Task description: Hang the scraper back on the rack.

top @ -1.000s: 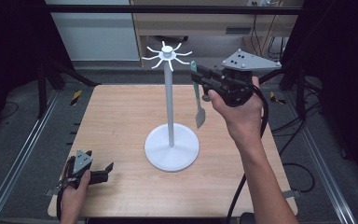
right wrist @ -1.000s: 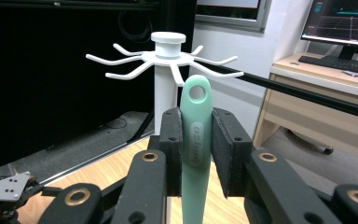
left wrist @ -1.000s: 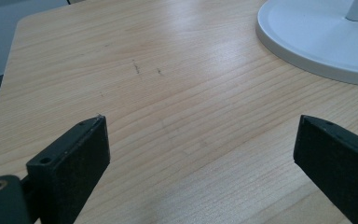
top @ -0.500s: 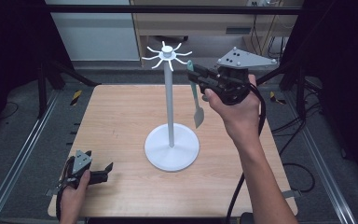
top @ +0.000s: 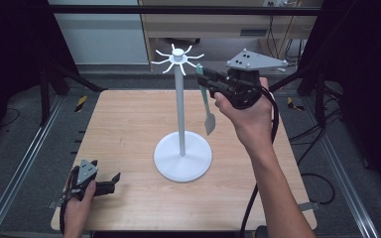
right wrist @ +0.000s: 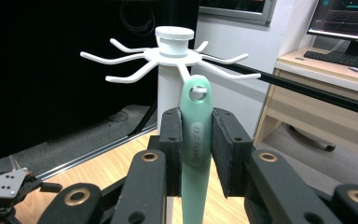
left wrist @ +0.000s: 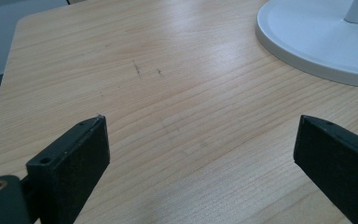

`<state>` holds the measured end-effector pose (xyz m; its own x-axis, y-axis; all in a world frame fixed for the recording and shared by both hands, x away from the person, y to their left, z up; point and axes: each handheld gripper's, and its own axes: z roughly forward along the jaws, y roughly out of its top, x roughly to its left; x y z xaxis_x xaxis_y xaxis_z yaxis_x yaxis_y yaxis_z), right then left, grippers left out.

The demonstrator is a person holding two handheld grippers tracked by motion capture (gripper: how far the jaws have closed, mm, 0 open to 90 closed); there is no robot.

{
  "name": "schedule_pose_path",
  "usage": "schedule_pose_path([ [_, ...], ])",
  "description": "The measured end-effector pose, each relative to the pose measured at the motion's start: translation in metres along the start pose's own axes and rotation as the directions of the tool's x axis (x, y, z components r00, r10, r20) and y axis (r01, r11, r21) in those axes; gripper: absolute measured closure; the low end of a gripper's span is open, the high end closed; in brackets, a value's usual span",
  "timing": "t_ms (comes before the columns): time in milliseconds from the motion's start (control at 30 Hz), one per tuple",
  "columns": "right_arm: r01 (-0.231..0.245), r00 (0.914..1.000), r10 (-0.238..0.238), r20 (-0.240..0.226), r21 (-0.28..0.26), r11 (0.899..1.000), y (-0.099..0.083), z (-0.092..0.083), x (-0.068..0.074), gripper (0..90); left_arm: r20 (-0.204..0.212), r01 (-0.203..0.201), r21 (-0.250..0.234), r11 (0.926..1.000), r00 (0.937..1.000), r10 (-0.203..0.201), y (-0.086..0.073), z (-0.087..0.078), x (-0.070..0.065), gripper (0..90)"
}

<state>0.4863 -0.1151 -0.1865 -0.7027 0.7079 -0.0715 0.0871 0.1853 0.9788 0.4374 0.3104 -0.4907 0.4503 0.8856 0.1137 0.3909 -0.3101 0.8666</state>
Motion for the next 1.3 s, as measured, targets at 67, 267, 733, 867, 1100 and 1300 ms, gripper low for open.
schedule_pose_path([
  [67,-0.001,1.0000,0.001,-0.002,0.001,1.000,0.000,0.001,0.000,74.7,0.001,-0.001,0.000,1.0000,1.0000,0.001,0.000,0.000,0.000,3.1],
  [267,-0.005,1.0000,0.005,-0.007,0.009,1.000,0.002,0.005,0.001,74.6,0.003,-0.001,0.001,1.0000,1.0000,0.001,0.000,0.000,0.000,3.1],
  [733,-0.001,1.0000,0.001,-0.004,0.006,1.000,0.000,0.008,0.003,74.4,0.004,-0.002,0.002,1.0000,1.0000,0.002,0.000,0.001,-0.001,3.1],
  [867,0.000,1.0000,0.000,-0.002,0.011,1.000,0.001,0.007,0.003,74.3,0.005,-0.002,0.002,1.0000,1.0000,0.002,0.000,0.001,-0.001,3.1],
  [1100,-0.002,1.0000,0.002,0.000,0.017,1.000,0.000,0.002,0.003,71.8,0.006,-0.010,0.009,0.9999,0.9999,0.010,0.000,0.002,-0.001,3.1],
  [1300,-0.003,0.9998,0.002,0.021,0.026,1.000,-0.007,-0.015,-0.003,70.3,0.001,-0.008,0.007,0.9999,1.0000,0.008,0.000,0.001,-0.001,3.1],
])
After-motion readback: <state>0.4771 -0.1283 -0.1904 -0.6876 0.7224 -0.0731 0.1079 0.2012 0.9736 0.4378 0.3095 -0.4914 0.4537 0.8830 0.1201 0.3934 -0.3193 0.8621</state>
